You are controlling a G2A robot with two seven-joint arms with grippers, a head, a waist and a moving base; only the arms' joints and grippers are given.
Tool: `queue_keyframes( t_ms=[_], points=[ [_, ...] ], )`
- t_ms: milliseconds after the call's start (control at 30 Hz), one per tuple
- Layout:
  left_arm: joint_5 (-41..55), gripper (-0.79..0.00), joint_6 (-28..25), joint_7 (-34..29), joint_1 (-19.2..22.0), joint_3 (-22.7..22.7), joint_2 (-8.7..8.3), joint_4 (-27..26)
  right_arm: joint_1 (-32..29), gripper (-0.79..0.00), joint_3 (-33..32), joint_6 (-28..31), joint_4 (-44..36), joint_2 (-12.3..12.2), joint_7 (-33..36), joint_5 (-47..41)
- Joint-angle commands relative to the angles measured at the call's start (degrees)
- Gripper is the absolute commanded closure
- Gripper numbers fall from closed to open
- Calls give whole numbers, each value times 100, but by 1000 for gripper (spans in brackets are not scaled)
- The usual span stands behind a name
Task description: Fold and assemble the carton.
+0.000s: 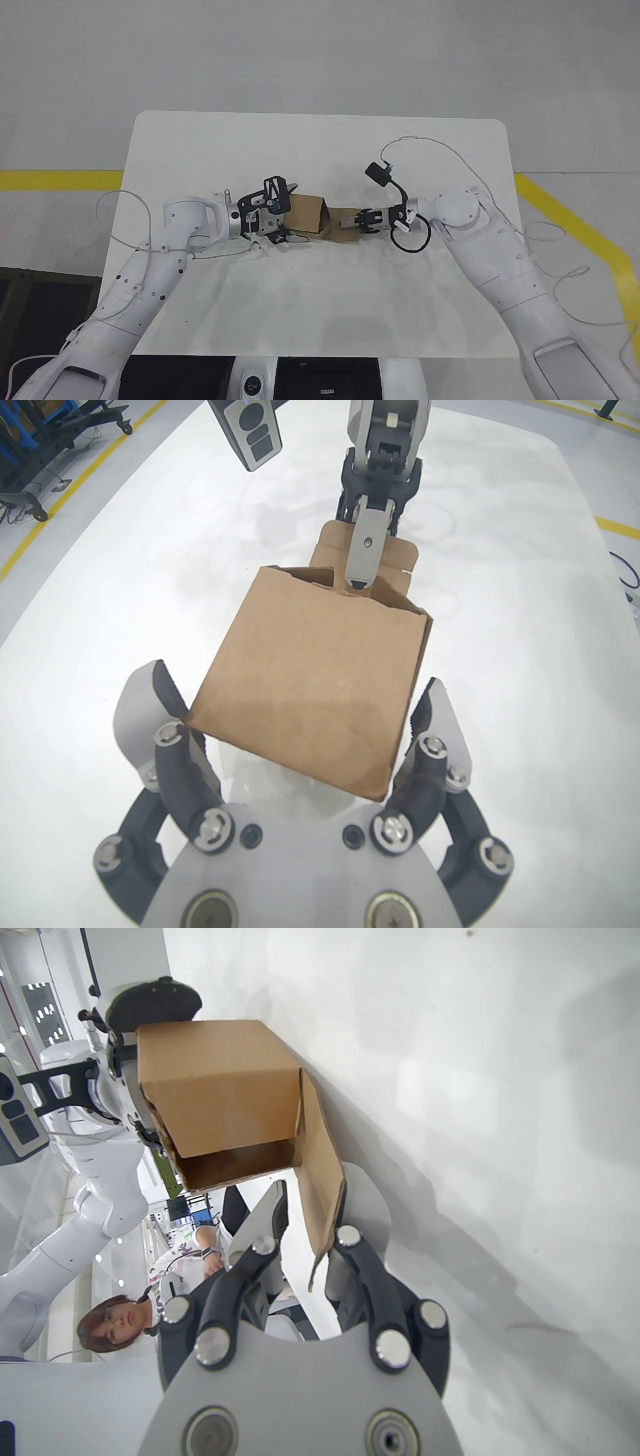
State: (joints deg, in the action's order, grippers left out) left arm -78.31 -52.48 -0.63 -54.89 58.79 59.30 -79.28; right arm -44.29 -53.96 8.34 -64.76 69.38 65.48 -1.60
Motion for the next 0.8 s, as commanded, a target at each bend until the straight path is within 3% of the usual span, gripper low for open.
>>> queue_keyframes(
  t_ms=[0,767],
  points=[
    [-7,-785,-12,2,1,-1,0,-2,17,-157,14,30,-53,10,-9,-57],
    [-55,-785,-15,18,2,-25,8,6,420,-179,382,-124,80,207,-326,-214]
  ],
)
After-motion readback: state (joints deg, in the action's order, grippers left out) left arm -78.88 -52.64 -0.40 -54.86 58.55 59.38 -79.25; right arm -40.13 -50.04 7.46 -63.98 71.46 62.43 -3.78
